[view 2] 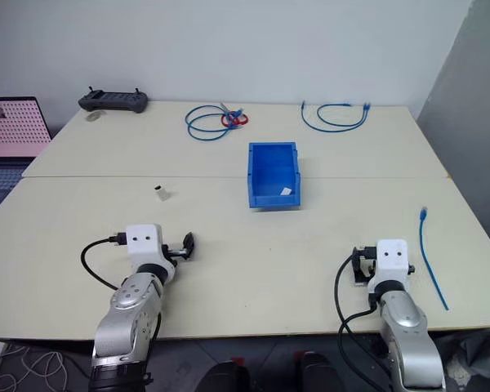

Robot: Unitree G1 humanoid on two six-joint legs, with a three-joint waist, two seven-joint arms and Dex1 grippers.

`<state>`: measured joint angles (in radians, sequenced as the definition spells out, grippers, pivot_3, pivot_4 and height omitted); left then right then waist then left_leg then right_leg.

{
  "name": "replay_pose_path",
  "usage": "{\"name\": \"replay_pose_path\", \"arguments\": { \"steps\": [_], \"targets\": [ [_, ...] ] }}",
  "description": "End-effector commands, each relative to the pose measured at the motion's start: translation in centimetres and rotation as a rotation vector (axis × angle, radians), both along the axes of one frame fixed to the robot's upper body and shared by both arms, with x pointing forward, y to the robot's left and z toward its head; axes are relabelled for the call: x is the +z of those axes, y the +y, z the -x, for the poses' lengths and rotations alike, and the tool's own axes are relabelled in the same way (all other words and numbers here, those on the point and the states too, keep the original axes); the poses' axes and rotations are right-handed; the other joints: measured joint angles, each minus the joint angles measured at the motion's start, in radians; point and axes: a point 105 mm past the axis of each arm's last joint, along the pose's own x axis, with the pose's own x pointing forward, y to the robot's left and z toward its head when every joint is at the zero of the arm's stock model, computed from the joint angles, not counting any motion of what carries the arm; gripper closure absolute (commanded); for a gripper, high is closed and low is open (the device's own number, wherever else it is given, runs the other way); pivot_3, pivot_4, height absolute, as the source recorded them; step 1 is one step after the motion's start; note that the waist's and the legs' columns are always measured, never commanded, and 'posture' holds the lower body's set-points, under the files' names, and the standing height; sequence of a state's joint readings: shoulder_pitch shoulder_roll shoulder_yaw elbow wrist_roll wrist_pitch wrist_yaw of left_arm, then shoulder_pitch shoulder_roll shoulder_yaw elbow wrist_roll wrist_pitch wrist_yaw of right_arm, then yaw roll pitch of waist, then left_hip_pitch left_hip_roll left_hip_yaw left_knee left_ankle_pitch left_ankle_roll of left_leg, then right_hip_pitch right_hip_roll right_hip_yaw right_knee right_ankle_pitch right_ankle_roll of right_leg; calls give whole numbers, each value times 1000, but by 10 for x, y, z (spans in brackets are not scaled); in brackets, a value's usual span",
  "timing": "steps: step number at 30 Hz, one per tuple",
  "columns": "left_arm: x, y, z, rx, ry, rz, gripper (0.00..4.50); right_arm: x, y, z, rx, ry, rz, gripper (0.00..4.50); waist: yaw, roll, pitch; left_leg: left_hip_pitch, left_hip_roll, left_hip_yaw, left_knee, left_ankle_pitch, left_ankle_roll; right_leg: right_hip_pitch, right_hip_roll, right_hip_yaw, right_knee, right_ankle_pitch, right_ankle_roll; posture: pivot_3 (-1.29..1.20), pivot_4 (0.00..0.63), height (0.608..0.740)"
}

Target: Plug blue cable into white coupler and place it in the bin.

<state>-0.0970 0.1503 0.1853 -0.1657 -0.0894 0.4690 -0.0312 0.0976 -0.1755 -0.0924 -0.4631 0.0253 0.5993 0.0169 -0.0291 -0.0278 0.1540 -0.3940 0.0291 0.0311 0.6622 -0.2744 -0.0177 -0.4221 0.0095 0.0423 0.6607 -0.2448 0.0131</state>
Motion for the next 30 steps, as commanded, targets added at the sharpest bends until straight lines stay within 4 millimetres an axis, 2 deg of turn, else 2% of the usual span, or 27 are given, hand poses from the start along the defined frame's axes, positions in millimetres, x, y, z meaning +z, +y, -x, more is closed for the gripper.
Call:
{"name": "replay_pose_path", "arguments": {
  "steps": [1,8,30],
  "targets": [
    [14,0,-2,-2,-52,-32,0,14,-2,-3,-7,-54,15,75,0,0,0,0,0,0,0,0,0,0,0,0,0,0,0,0,150,740],
    [21,1,-7,30,-73,3,0,13,-2,-7,-22,-61,7,75,0,0,0,0,0,0,0,0,0,0,0,0,0,0,0,0,150,740],
    [21,-2,-9,11,-73,12,0,15,-1,-6,-38,-74,0,75,0,0,0,0,0,0,0,0,0,0,1,0,0,0,0,0,150,740]
  ]
}}
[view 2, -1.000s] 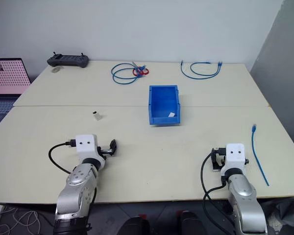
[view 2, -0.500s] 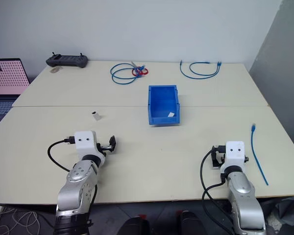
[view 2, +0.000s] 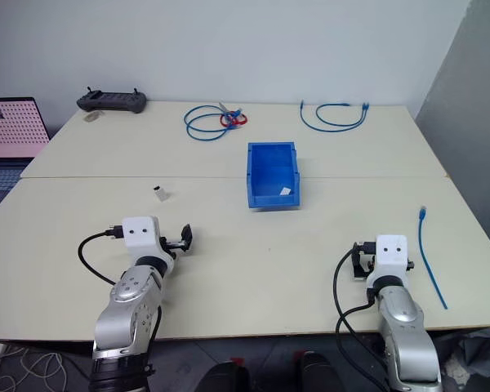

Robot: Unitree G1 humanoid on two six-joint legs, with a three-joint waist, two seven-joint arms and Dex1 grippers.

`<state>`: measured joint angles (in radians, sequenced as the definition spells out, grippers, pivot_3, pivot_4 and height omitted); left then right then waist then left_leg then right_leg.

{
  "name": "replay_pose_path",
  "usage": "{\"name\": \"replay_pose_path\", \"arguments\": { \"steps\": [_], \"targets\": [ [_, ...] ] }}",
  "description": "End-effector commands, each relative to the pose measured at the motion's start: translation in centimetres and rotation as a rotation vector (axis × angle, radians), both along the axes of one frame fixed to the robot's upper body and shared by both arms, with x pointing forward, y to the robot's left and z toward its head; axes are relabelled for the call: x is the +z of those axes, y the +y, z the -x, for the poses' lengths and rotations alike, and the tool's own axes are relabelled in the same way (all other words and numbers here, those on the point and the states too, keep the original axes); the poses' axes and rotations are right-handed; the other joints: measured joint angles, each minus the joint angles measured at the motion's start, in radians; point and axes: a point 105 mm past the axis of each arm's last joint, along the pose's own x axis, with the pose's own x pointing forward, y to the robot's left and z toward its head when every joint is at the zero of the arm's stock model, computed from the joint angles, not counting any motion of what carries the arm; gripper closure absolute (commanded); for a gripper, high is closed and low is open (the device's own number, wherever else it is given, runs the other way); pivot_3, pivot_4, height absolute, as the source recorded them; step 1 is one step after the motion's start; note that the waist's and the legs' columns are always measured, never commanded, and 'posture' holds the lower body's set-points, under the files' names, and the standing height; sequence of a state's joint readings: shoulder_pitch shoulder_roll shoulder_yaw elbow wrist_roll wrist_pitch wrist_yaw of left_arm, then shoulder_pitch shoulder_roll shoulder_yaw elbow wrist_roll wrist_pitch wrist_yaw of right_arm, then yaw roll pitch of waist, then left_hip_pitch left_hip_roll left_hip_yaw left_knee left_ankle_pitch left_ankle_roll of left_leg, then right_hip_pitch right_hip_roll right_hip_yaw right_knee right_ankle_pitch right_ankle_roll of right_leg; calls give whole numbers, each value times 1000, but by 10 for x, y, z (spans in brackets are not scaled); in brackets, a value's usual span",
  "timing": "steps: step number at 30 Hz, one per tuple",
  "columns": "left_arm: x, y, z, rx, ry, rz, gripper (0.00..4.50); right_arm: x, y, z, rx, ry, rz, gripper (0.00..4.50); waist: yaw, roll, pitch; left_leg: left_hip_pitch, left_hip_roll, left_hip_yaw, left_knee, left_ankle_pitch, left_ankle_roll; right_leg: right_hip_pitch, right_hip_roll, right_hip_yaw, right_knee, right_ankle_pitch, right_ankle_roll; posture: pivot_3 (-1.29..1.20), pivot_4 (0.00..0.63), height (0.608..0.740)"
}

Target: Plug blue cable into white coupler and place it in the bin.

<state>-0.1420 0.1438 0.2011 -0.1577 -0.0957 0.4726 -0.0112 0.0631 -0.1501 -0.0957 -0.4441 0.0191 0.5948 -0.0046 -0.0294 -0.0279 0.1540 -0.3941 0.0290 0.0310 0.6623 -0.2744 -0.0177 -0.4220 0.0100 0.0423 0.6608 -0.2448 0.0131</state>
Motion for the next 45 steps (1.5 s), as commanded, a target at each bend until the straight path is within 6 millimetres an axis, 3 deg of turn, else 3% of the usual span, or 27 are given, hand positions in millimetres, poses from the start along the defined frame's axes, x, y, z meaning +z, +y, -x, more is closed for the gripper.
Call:
{"name": "replay_pose_path", "arguments": {
  "steps": [1,4,8,12,18,22,28,38,39,45],
  "targets": [
    [11,-3,-1,-12,-41,-3,0,13,-3,1,-19,-54,18,75,0,0,0,0,0,0,0,0,0,0,0,0,0,0,0,0,150,740],
    [20,-9,-6,-67,-68,-26,0,19,-7,3,-25,-66,32,75,0,0,0,0,0,0,0,0,0,0,0,0,0,0,0,0,150,740],
    [61,-68,-14,-522,-187,-119,0,38,-25,1,-51,-106,53,75,2,0,0,-1,0,0,0,0,0,0,2,0,0,0,0,0,150,740],
    [92,-137,-1,-1058,-230,-180,0,52,-59,-9,-84,-99,117,75,4,-1,0,-1,-2,1,1,0,0,0,2,0,0,0,0,0,150,740],
    [92,-192,16,-1558,-188,-281,0,37,-101,-27,-74,53,81,75,-2,0,0,0,-2,1,0,0,0,1,4,1,-2,0,0,0,150,740],
    [84,-206,11,-1699,-150,-334,0,26,-110,-38,21,131,13,75,-5,2,2,0,-3,1,0,0,1,0,7,1,0,0,-1,0,150,740],
    [85,-213,1,-1730,-160,-353,0,21,-130,-54,23,152,-95,75,-5,2,2,1,-2,1,0,0,1,0,8,2,1,-1,-1,0,150,740],
    [79,-202,0,-1721,-142,-375,0,-3,-110,-63,149,237,-155,75,-5,2,2,0,-1,1,1,0,1,1,6,3,1,0,-1,0,150,740],
    [79,-202,0,-1719,-144,-377,0,-4,-109,-64,153,234,-160,433,-5,2,2,1,-1,1,1,0,1,1,6,2,1,0,-1,0,150,740],
    [84,-205,1,-1719,-158,-370,0,-11,-107,-62,159,254,-158,1627,-6,2,2,1,0,1,2,0,1,1,6,2,2,0,-1,0,150,740]
  ]
}}
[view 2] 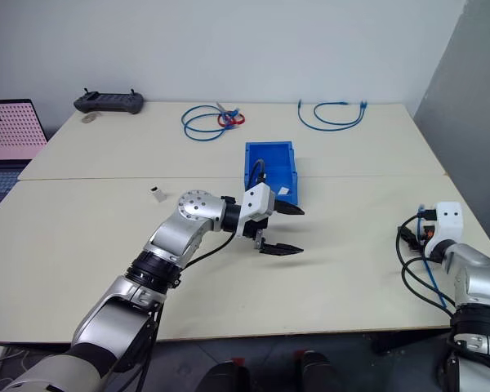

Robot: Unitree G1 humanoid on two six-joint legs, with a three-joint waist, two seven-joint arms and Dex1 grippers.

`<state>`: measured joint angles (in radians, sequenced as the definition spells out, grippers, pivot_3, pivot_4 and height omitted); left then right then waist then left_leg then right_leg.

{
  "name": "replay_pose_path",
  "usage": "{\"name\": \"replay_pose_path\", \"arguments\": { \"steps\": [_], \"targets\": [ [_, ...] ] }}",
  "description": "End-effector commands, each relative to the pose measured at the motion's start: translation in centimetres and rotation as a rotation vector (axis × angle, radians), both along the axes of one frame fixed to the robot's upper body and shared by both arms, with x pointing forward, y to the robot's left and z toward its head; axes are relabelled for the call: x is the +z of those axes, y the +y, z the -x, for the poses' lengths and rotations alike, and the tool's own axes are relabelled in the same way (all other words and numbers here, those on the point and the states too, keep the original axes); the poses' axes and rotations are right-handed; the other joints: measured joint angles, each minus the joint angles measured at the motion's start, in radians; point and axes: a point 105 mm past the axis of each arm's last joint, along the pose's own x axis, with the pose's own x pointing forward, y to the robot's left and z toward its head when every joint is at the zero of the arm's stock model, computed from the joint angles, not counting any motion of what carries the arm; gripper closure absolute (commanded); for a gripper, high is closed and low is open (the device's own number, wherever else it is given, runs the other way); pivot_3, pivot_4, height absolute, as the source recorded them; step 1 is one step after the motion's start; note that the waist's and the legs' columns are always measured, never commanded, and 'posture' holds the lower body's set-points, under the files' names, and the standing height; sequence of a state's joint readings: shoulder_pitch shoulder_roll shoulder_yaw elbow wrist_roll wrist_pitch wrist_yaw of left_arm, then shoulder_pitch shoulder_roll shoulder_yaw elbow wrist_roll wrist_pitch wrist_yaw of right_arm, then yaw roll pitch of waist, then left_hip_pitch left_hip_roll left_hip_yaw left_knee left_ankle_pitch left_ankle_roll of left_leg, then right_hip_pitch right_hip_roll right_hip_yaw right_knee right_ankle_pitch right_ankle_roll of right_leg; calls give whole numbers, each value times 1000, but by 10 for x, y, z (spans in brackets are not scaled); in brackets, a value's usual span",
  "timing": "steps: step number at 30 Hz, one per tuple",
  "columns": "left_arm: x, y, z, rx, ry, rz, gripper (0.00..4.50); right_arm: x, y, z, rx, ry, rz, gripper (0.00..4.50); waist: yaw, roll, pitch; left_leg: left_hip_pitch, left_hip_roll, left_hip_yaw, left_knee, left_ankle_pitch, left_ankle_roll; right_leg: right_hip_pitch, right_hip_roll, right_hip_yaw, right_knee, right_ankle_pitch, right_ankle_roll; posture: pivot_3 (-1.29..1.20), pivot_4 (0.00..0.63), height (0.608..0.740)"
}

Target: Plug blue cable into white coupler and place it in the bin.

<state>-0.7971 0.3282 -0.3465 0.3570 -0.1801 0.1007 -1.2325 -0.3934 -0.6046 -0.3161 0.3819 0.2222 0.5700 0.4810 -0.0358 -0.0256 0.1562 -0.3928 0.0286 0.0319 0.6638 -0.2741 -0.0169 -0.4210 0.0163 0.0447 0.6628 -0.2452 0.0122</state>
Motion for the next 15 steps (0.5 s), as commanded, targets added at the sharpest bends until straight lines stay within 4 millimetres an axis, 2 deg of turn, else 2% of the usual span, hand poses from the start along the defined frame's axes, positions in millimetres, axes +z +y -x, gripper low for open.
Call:
{"name": "replay_pose_path", "arguments": {
  "steps": [1,5,9,10,11,15],
  "targets": [
    [15,-1,1,-9,-50,35,0,-15,9,2,29,48,-30,1922,0,0,0,0,0,0,0,0,0,0,0,0,0,0,0,0,150,740],
    [16,0,-1,13,-32,64,0,-17,1,3,5,52,-5,2881,0,0,0,0,0,0,0,0,0,0,0,0,0,0,0,0,150,740],
    [13,3,2,2,-31,53,0,-17,4,6,23,52,-1,3977,2,0,0,0,0,0,0,0,0,0,0,0,0,0,0,0,150,740],
    [11,3,3,-3,-31,50,0,-17,5,6,28,51,0,4117,2,0,0,0,0,0,0,0,0,1,0,0,0,0,0,0,150,740],
    [10,3,5,-7,-31,48,0,-17,6,6,32,50,1,4485,2,0,0,0,0,0,0,0,0,1,0,0,0,0,0,0,150,740],
    [8,9,11,-14,-28,41,0,-4,18,3,112,11,73,4485,3,0,0,0,0,-1,0,0,0,1,0,0,0,0,0,0,150,740]
  ]
}}
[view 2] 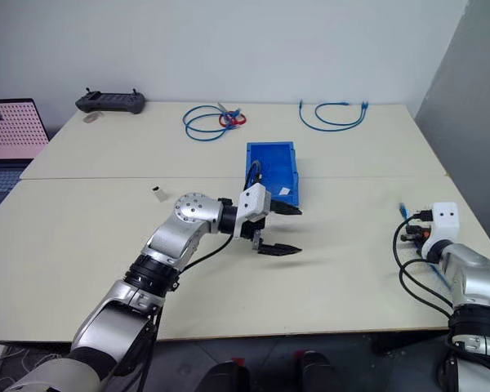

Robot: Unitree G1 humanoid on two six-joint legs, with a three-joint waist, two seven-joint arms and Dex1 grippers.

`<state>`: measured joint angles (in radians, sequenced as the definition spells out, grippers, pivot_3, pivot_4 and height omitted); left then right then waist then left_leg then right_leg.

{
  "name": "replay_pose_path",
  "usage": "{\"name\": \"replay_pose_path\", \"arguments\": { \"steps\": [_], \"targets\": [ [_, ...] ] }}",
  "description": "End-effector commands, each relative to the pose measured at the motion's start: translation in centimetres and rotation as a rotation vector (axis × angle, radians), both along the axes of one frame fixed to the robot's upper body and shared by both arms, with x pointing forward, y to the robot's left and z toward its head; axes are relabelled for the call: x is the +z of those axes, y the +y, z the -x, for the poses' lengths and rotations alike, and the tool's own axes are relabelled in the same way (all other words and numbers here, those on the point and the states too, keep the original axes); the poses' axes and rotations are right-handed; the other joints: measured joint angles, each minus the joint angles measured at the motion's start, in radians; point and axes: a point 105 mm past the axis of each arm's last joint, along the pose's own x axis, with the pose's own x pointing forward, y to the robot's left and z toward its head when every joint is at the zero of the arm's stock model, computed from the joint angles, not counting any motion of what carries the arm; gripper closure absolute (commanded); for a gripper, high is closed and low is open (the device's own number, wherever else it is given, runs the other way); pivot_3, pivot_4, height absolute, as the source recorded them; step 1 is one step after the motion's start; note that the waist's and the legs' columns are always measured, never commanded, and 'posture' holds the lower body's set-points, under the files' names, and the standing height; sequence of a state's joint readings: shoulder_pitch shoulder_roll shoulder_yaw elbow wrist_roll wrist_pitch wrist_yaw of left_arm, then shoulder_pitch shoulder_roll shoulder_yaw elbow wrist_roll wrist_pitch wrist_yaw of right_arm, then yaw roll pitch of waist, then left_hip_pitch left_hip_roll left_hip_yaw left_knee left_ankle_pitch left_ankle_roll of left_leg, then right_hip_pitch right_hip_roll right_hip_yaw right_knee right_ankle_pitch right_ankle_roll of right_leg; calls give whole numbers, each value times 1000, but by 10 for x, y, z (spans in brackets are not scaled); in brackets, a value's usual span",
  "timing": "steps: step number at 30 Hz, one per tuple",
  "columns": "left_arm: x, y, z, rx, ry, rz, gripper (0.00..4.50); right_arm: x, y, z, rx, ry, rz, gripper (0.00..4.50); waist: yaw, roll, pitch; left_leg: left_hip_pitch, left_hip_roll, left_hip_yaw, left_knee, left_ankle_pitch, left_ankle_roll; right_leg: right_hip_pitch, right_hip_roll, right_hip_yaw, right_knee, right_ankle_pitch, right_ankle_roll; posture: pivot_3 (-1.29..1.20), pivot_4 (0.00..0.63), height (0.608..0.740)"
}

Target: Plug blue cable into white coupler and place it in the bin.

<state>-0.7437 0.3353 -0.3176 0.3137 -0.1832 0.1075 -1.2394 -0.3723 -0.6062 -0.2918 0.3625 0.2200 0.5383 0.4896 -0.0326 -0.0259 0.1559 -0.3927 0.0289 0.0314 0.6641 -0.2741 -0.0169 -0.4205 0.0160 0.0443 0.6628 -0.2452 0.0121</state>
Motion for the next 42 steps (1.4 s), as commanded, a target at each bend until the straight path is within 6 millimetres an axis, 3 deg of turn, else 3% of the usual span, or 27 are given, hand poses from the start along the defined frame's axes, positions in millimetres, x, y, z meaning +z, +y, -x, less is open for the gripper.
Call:
{"name": "replay_pose_path", "arguments": {
  "steps": [1,4,8,11,15,19,20,22,25,28,32,37,38,39,42],
  "targets": [
    [12,4,7,-24,-45,16,0,1,21,1,131,7,84,4485,-1,0,0,0,0,0,0,0,0,0,0,0,0,0,0,0,150,740],
    [10,19,12,12,-46,16,0,18,64,1,365,-52,190,4485,-8,1,0,1,1,0,0,0,0,0,0,1,0,0,0,0,150,740],
    [3,57,33,140,-11,32,0,48,138,15,764,-167,285,4485,-28,4,2,1,2,1,-1,0,0,-2,1,2,2,0,0,0,150,740],
    [-7,86,51,323,24,63,0,57,188,24,1010,-231,328,4485,-28,4,3,1,4,-1,-1,0,0,-2,0,1,2,0,0,0,150,740],
    [-29,123,89,609,65,68,0,52,249,34,1267,-258,265,4485,-23,1,3,3,5,0,-1,0,0,0,-2,0,1,0,0,0,150,740],
    [-41,140,129,860,139,96,0,29,282,42,1467,-220,288,4485,-4,-2,4,2,2,-2,-1,0,0,0,-7,-3,1,-1,-2,0,150,740],
    [-42,142,135,909,149,103,0,24,285,43,1499,-204,296,4485,0,-2,4,2,2,-1,-1,0,0,0,-8,-3,1,-1,-2,0,150,740],
    [-48,152,147,1052,158,114,0,0,285,49,1603,-123,362,4024,10,-2,4,2,-1,-1,0,0,0,0,-11,-4,0,-1,-2,0,150,740],
    [-55,158,156,1154,174,127,0,-18,283,50,1646,-46,363,3345,13,-3,4,2,-2,-1,0,0,0,1,-12,-4,-1,-2,-3,0,150,740],
    [-67,164,156,1196,203,120,0,-20,284,46,1646,-55,370,2692,7,-3,3,5,-1,0,0,0,0,2,-10,-3,1,-3,-4,0,150,740],
    [-78,172,144,1136,190,69,0,-3,286,46,1601,-89,293,1740,4,-3,3,11,1,0,-3,0,0,6,-7,-4,1,-3,-6,0,150,740],
    [-67,170,101,871,58,-16,0,18,265,65,1538,-98,242,446,20,-2,4,10,1,-3,-2,0,0,5,-6,-6,3,-4,-7,0,150,740],
    [-72,165,91,742,105,-62,0,28,258,73,1485,-115,189,162,22,-2,4,10,1,-3,-2,0,0,5,-6,-6,3,-4,-7,0,150,740],
    [-75,161,84,633,139,-105,0,36,252,80,1434,-127,147,162,1,-1,4,9,1,-2,-2,0,0,5,-6,-6,2,-4,-7,0,150,740],
    [-80,153,70,380,187,-212,0,43,229,93,1280,-95,76,162,25,-1,4,7,0,-3,-2,-1,1,4,-3,-8,3,-5,-6,0,150,740]
  ]
}}
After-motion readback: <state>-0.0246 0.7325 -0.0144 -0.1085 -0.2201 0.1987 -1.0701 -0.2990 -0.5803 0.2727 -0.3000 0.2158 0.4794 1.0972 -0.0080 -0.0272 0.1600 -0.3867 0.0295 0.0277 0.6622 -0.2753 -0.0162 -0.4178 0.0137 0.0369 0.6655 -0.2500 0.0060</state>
